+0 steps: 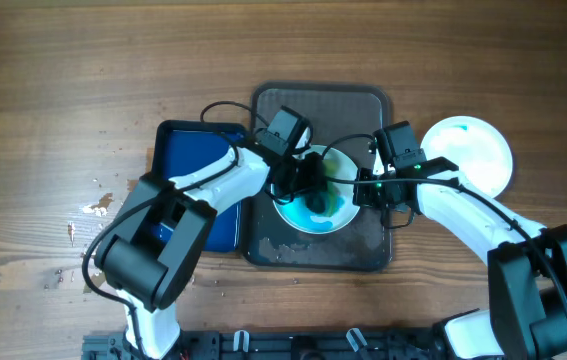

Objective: Clean dirty plates on tray and stack at the side
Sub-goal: 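Scrub the held plate with the sponge using the left gripper, then return the sponge to the blue tray with the left gripper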

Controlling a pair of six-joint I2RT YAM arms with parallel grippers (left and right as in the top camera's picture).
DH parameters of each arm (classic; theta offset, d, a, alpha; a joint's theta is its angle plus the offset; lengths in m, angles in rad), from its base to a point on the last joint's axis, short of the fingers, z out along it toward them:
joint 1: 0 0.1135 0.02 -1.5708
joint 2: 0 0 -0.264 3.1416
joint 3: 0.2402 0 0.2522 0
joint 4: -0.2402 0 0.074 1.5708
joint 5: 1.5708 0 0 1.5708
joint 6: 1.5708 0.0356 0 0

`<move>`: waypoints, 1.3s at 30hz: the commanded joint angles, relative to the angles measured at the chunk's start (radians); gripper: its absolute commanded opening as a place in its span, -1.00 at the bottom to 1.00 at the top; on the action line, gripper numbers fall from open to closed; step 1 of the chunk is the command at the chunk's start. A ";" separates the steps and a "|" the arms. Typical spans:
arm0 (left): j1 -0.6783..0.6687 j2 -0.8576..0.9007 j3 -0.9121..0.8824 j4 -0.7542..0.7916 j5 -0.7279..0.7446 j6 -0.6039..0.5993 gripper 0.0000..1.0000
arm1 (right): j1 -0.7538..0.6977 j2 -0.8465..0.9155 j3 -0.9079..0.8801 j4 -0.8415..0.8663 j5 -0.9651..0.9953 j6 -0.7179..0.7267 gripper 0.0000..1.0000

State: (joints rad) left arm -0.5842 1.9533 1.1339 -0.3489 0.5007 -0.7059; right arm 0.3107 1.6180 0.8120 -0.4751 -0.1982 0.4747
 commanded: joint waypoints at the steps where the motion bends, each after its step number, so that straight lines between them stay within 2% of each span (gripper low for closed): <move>1: 0.045 0.023 -0.008 -0.114 -0.042 -0.016 -0.92 | 0.000 0.003 0.003 0.007 -0.001 -0.003 -0.91; 5: 0.099 0.019 -0.006 -0.296 -0.279 0.018 -0.92 | 0.000 0.003 0.003 0.008 0.000 -0.003 -0.91; 8: 0.118 0.008 0.006 -0.370 -0.335 0.026 -0.92 | 0.000 0.003 0.003 0.008 0.000 -0.003 -0.91; 11: 0.126 -0.029 0.053 -0.437 -0.312 0.047 -0.92 | 0.000 0.003 0.003 0.008 0.000 -0.003 -0.91; 15: 0.142 -0.138 0.090 -0.447 -0.126 0.100 -0.92 | 0.000 0.003 0.003 0.007 -0.001 -0.003 -0.91; 18: 0.197 -0.226 0.090 -0.498 -0.117 0.101 -0.92 | 0.000 0.003 0.003 0.005 -0.001 -0.003 -0.91; 20: 0.278 -0.275 0.090 -0.577 -0.194 0.133 -0.92 | 0.000 0.003 0.003 0.005 0.000 -0.003 -0.91; 22: 0.372 -0.282 0.087 -0.653 -0.390 0.134 -0.92 | 0.000 0.003 0.003 0.008 0.000 -0.004 -0.91; 25: 0.451 -0.282 0.032 -0.655 -0.568 0.134 -0.92 | 0.000 0.003 0.003 0.011 0.000 -0.004 -0.91; 29: 0.530 -0.281 -0.109 -0.549 -0.600 0.134 -0.92 | 0.000 0.003 0.003 0.011 0.000 -0.004 -0.91; 30: 0.543 -0.281 -0.135 -0.525 -0.594 0.134 -0.70 | 0.000 0.003 0.003 0.011 0.000 -0.004 -0.92; 33: 0.550 -0.289 -0.135 -0.531 -0.546 0.166 -0.26 | 0.000 0.002 0.017 -0.007 0.000 -0.041 -0.91; 35: 0.550 -0.337 -0.108 -0.564 -0.481 0.179 0.27 | 0.000 -0.022 0.117 -0.130 0.028 -0.119 -0.91; 38: 0.550 -0.412 -0.077 -0.598 -0.455 0.179 0.37 | 0.005 -0.042 0.246 -0.255 0.035 -0.215 -0.91; 39: 0.550 -0.452 -0.058 -0.610 -0.444 0.179 0.47 | 0.018 -0.043 0.320 -0.319 0.054 -0.250 -0.91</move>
State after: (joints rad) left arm -0.0387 1.6115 1.0084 -0.9409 0.0044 -0.5415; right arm 0.3153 1.6142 0.9840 -0.7189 -0.1890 0.3496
